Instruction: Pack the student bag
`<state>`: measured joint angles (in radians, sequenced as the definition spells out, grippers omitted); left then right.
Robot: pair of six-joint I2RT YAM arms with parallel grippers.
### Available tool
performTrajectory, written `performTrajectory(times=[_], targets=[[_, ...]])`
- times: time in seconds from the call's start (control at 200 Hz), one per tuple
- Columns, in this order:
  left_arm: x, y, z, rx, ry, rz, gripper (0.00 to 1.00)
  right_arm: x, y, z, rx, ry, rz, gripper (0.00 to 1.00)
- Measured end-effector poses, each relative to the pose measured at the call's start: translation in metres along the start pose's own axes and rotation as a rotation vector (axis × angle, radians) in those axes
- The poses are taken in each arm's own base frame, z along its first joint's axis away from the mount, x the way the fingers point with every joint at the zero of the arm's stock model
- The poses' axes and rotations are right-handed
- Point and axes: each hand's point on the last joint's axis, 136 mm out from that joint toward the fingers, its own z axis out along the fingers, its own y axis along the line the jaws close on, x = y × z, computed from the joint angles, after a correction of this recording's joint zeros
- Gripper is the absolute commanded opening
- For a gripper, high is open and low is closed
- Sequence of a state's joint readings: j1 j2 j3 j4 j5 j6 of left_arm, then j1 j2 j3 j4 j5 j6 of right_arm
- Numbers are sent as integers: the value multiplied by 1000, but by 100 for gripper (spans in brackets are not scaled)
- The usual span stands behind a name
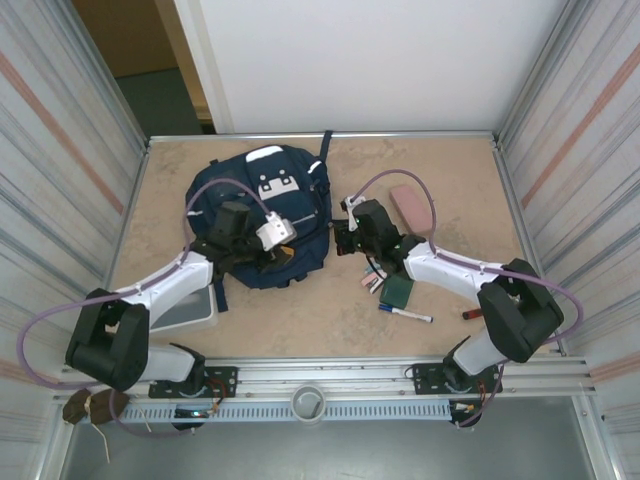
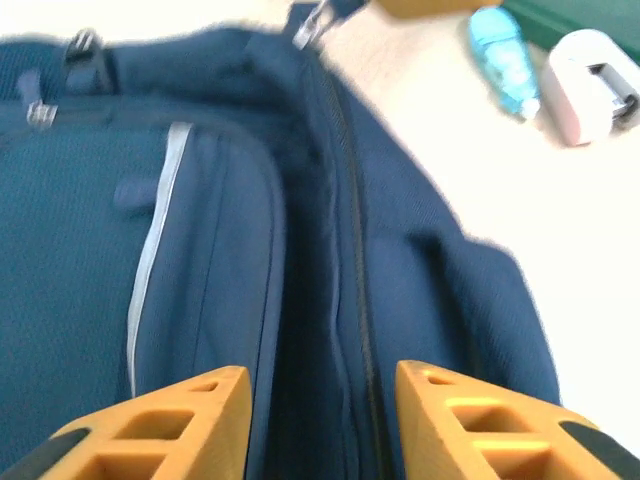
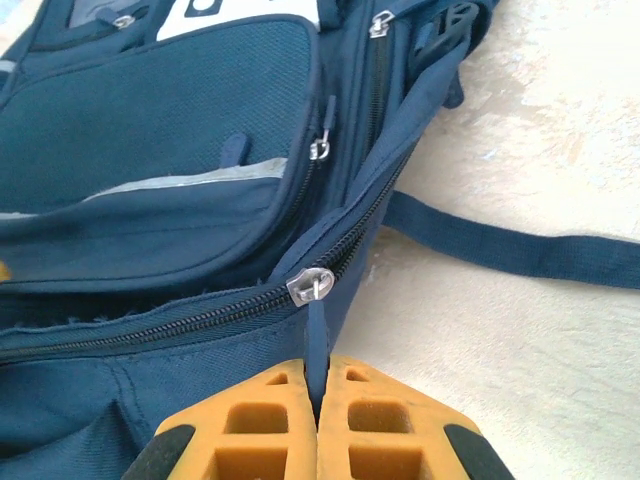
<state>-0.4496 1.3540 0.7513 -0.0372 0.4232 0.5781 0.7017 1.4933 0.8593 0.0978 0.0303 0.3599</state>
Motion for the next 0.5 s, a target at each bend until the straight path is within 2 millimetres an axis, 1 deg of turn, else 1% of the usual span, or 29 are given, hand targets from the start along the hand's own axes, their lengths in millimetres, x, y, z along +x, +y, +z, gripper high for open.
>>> performTrajectory(times=[0.13, 0.19, 0.225, 0.296, 0.371, 0.426, 0.496], targets=[[-29, -9, 19, 23, -5, 65, 53, -2, 12, -8, -24, -6, -6, 0], [-38, -9, 31, 29, 1, 81, 52, -3, 16, -12, -34, -11, -3, 0], [-40, -9, 37, 32, 7, 85, 49, -4, 18, -14, -39, -15, 1, 0], [-40, -7, 48, 35, 24, 87, 38, -7, 21, -18, -46, -25, 3, 0], [-34, -7, 55, 44, 41, 79, 21, -8, 20, -20, -40, -27, 3, 0], [-33, -9, 55, 60, 43, 85, 10, -7, 18, -20, -32, -27, 3, 0], [-35, -13, 52, 79, 24, 83, 2, -5, 15, -19, -24, -26, 4, 0]])
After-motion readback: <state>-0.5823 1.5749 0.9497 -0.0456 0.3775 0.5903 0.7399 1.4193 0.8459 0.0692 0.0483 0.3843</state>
